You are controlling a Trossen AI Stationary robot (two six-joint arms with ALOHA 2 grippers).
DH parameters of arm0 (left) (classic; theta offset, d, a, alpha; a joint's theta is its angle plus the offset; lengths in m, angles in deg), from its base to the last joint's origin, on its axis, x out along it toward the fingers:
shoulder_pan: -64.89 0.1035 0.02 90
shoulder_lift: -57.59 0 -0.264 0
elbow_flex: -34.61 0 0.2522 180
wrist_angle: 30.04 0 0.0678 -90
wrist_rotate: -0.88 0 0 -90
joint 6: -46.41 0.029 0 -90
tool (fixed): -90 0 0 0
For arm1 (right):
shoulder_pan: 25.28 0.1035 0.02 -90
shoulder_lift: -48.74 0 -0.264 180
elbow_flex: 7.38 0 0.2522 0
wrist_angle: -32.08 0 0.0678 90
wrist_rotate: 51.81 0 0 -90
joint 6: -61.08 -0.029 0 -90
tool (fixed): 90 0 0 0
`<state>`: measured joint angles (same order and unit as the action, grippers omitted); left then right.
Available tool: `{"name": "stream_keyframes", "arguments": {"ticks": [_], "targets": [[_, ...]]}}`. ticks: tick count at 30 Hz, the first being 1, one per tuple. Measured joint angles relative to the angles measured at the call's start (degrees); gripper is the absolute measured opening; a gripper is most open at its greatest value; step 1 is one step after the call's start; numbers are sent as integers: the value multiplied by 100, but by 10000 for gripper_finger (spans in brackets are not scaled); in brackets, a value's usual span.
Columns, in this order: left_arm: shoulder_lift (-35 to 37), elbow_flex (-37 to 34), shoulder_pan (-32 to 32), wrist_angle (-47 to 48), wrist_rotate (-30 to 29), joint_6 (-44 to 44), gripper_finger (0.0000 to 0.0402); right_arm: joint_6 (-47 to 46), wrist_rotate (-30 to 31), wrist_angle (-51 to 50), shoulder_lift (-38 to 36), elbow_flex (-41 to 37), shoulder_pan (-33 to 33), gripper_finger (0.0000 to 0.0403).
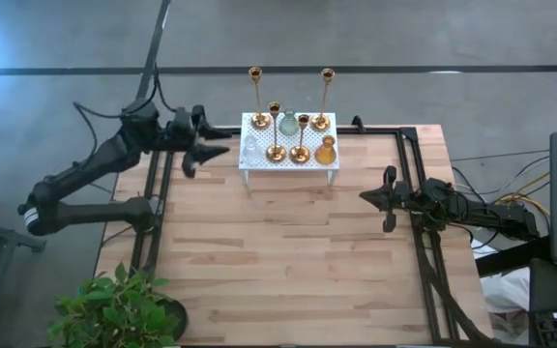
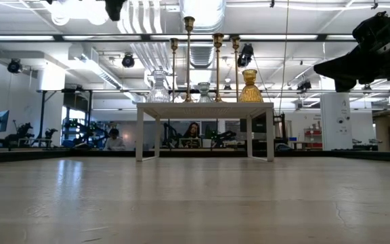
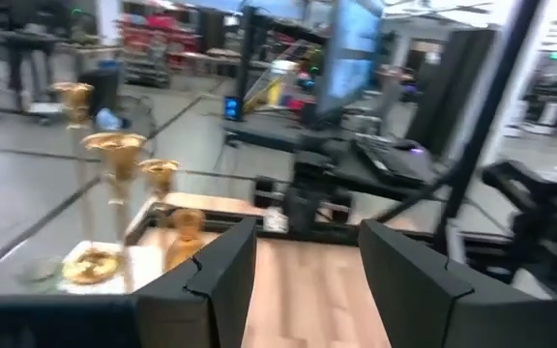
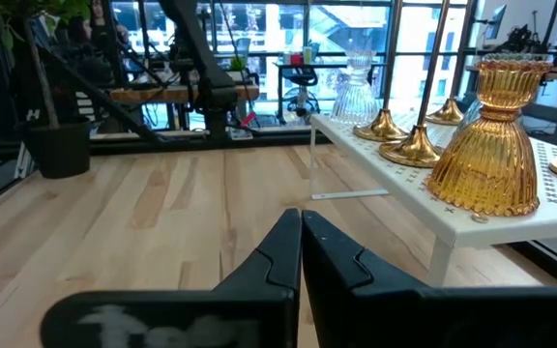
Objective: Pick & Place candle stick holders
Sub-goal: Return to Home Position
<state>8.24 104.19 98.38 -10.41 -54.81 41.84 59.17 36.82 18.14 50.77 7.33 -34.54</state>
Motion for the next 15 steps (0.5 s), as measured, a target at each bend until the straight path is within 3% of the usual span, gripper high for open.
{"name": "stream_keyframes", "arguments": {"ticks": [6,15], "targets": [[769,-843,-637,-721,-114,116,190,0,0,0,1,0,1,9],[2282,-3326,-1950,-2739,-1351,770,190,0,0,-2,3,0,0,9]]}}
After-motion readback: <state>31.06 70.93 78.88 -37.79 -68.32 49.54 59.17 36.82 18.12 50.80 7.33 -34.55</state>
